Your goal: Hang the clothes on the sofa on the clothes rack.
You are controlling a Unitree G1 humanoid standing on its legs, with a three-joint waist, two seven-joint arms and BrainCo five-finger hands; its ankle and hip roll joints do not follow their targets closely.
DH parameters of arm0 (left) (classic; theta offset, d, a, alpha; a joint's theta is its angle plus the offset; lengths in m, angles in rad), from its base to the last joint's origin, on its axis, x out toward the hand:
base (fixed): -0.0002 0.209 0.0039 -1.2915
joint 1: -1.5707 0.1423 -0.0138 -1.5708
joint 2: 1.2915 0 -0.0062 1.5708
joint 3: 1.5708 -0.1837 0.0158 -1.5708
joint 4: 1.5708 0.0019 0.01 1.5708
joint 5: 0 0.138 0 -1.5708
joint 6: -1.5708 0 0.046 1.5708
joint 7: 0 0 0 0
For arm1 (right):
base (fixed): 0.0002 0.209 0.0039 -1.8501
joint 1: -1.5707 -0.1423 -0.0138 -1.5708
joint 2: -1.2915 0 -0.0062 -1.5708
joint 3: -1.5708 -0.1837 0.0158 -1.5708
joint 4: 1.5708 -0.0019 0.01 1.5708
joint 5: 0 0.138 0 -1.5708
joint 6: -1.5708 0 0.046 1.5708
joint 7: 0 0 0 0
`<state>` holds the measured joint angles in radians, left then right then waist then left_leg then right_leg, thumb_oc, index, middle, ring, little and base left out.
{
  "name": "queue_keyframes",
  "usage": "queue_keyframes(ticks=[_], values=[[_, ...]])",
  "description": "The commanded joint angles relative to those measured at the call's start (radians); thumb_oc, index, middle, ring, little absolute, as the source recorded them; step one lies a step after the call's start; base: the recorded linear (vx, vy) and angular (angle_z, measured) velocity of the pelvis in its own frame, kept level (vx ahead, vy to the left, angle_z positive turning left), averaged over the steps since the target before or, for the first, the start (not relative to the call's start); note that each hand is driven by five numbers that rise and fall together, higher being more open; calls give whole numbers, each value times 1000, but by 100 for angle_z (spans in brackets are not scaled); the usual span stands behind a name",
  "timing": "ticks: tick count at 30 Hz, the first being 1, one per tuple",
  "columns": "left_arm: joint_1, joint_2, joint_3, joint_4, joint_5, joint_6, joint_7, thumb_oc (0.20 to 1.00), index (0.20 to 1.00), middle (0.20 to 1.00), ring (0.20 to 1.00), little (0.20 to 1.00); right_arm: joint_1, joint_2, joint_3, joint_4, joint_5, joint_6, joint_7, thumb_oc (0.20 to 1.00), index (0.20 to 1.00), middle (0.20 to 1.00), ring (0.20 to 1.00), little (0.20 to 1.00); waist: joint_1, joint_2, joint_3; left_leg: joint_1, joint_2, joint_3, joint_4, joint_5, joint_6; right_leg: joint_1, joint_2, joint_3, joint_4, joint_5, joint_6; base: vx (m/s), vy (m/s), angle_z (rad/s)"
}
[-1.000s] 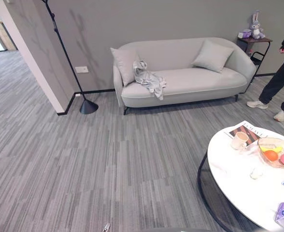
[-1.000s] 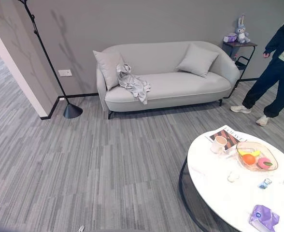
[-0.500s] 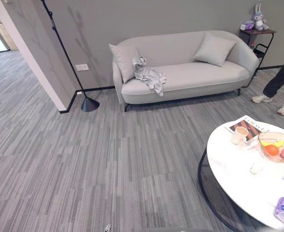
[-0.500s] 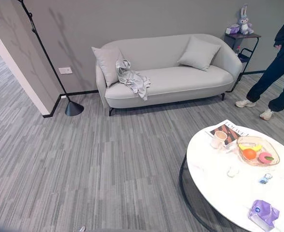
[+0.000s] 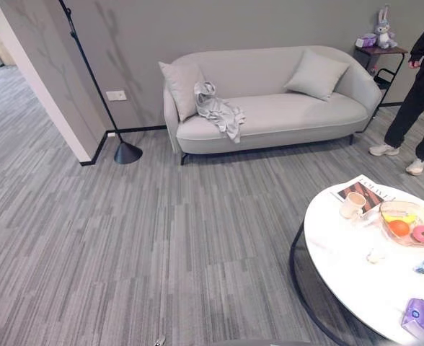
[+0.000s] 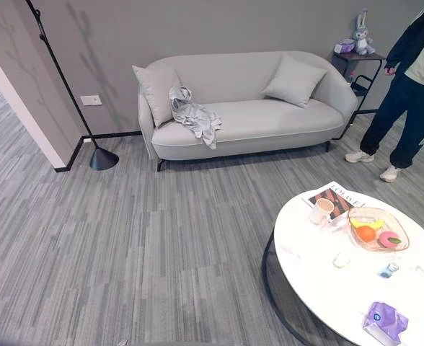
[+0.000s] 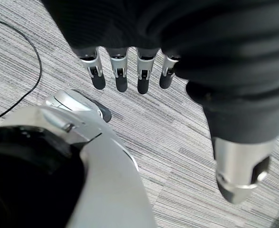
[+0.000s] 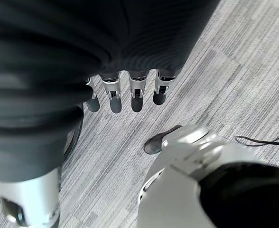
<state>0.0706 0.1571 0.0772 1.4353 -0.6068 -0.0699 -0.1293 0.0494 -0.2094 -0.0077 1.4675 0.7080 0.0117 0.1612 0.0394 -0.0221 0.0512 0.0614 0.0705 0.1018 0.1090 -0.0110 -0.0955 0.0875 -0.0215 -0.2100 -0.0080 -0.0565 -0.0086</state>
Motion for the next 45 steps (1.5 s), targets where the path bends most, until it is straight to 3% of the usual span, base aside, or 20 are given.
queue_keyframes(ticks=[1, 5, 7, 12, 13, 19, 22, 26, 29, 31, 32, 33, 34, 35, 36, 37, 38, 40, 41, 45], values=[[-30, -22, -3, 50, 41, -13, -1, 1000, 1000, 1000, 1000, 1000, -42, 21, 23, 46, -20, -7, 14, 1000, 1000, 1000, 1000, 1000, 20, -46, -7, -70, 37, 39, 56, 43, -3, 42, -34, -35, -79, 55, 73, 0, -25, -13], [-40, -22, -5, 37, 24, -16, 9, 1000, 1000, 1000, 1000, 1000, -46, 18, 35, 48, -40, -1, 13, 1000, 1000, 1000, 1000, 1000, 21, -43, 11, -141, 81, 74, 133, 110, -20, 56, -43, -62, -79, 42, 73, 5, 10, -7], [-42, -19, -1, 34, 23, -15, 8, 1000, 1000, 1000, 1000, 1000, -44, 13, 43, 42, -52, 6, 21, 1000, 1000, 1000, 1000, 1000, 28, -40, 7, -158, 76, 115, 71, 100, -10, 57, -53, -74, -79, 36, 79, 90, 64, 33], [-52, -19, -12, 38, 21, -12, 7, 1000, 1000, 1000, 1000, 1000, -44, 6, 44, 31, -54, 7, 18, 1000, 1000, 1000, 1000, 1000, 44, -28, 4, -181, 52, 58, -91, 143, -10, 65, -54, -72, -79, 18, 91, 144, 76, 20], [-62, -23, -27, 41, 19, -13, 12, 1000, 1000, 1000, 1000, 1000, -43, 7, 49, 21, -52, 4, 14, 1000, 1000, 1000, 1000, 1000, 49, -17, 13, -229, 63, 26, -176, 195, -25, 102, -44, -63, -79, -25, 87, 219, 59, -1], [-57, -23, -21, 45, 2, -10, 26, 1000, 1000, 1000, 1000, 1000, -35, 15, 65, 22, -68, 7, 9, 1000, 1000, 1000, 1000, 1000, 83, -1, 9, -363, 117, 43, -196, 240, -55, 229, -37, -13, -75, -114, 78, 428, 131, -1], [-56, -15, -14, 48, 3, -9, 29, 1000, 1000, 1000, 1000, 1000, -31, 19, 61, 27, -73, 8, 9, 1000, 1000, 1000, 1000, 1000, 97, -8, 5, -377, 128, 60, -196, 261, -62, 273, -50, 14, -79, -130, 87, 373, 143, -48], [-44, 13, 10, 71, 20, -9, 22, 1000, 1000, 1000, 1000, 1000, -17, 28, 34, 50, -90, 11, 12, 1000, 1000, 1000, 1000, 1000, 105, -32, -40, -342, 111, 89, -196, 303, -34, 283, -101, 43, -48, -110, 123, 561, 321, -63], [-56, 37, -5, 69, 59, -10, 23, 1000, 1000, 1000, 1000, 1000, -12, 25, 19, 50, -92, 11, 18, 1000, 1000, 1000, 1000, 1000, 96, -69, -64, -312, 47, 134, -181, 263, 20, 238, -179, 53, 67, 32, 174, 394, 302, -9], [-80, 47, -29, 53, 77, -14, 27, 1000, 1000, 1000, 1000, 1000, -21, 23, 20, 36, -94, 3, 14, 1000, 1000, 1000, 1000, 1000, 90, -74, -69, -278, -1, 162, -187, 211, 65, 180, -222, 41, 225, 157, 202, 513, 539, -7], [-122, 65, -90, 11, 110, -19, 45, 1000, 1000, 1000, 1000, 1000, -43, 11, 41, -8, -124, -6, 8, 1000, 1000, 1000, 1000, 1000, 55, -40, -43, -173, -58, 179, -196, 123, 127, 38, -322, -28, 524, 369, 217, 511, 596, -5], [-122, 65, -90, 11, 110, -19, 45, 1000, 1000, 1000, 1000, 1000, -44, 11, 41, -8, -124, -6, 8, 1000, 1000, 1000, 1000, 1000, 55, -41, -42, -173, -59, 180, -196, 123, 127, 36, -324, -27, 527, 368, 218, 708, 720, 46], [-153, 78, -126, -10, 130, -19, 55, 1000, 1000, 1000, 1000, 1000, -64, 25, 105, -68, -149, -14, 6, 1000, 1000, 1000, 1000, 1000, 7, 0, -9, -79, -66, 155, -196, 63, 143, -110, -297, -79, 629, 215, 167, 336, 261, 43], [-153, 78, -126, -10, 130, -19, 55, 1000, 1000, 1000, 1000, 1000, -63, 25, 105, -69, -149, -14, 6, 1000, 1000, 1000, 1000, 1000, 6, -1, -7, -77, -66, 154, -196, 63, 143, -109, -298, -79, 631, 213, 167, 485, 298, 40], [-170, 80, -137, -23, 129, -23, 57, 1000, 1000, 1000, 1000, 1000, -66, 27, 121, -84, -154, -16, 5, 1000, 1000, 1000, 1000, 1000, -11, 6, 5, -43, -67, 151, -196, 40, 139, -143, -274, -109, 582, 146, 146, 413, 44, 7], [-180, 82, -142, -35, 134, -26, 61, 1000, 1000, 1000, 1000, 1000, -66, 26, 130, -88, -171, -18, 1, 1000, 1000, 1000, 1000, 1000, -19, 5, 11, 7, -75, 147, -196, -6, 127, -158, -277, -152, 468, 100, 162, 416, 42, 19], [-180, 82, -142, -35, 134, -26, 61, 1000, 1000, 1000, 1000, 1000, -66, 26, 130, -88, -172, -18, 0, 1000, 1000, 1000, 1000, 1000, -21, 7, 15, 10, -72, 145, -196, -7, 125, -150, -273, -156, 462, 101, 161, 363, -13, 5], [-187, 69, -162, -47, 144, -29, 60, 1000, 1000, 1000, 1000, 1000, -69, 24, 135, -80, -184, -14, -1, 1000, 1000, 1000, 1000, 1000, -28, 11, 18, 47, -65, 138, -196, -32, 114, -169, -258, -174, 302, 113, 162, 301, -83, 0], [-184, 55, -166, -39, 153, -35, 62, 1000, 1000, 1000, 1000, 1000, -69, 27, 132, -75, -182, -13, -3, 1000, 1000, 1000, 1000, 1000, -39, 1, 21, 75, -69, 135, -196, -42, 104, -195, -238, -158, 128, 169, 167, 291, -102, 31], [-162, 30, -144, -6, 154, -35, 50, 1000, 1000, 1000, 1000, 1000, -65, 30, 111, -65, -175, -10, -1, 1000, 1000, 1000, 1000, 1000, -51, -3, 23, 135, -62, 123, -196, -86, 85, -224, -246, -140, -40, 259, 209, 363, -109, 30]])
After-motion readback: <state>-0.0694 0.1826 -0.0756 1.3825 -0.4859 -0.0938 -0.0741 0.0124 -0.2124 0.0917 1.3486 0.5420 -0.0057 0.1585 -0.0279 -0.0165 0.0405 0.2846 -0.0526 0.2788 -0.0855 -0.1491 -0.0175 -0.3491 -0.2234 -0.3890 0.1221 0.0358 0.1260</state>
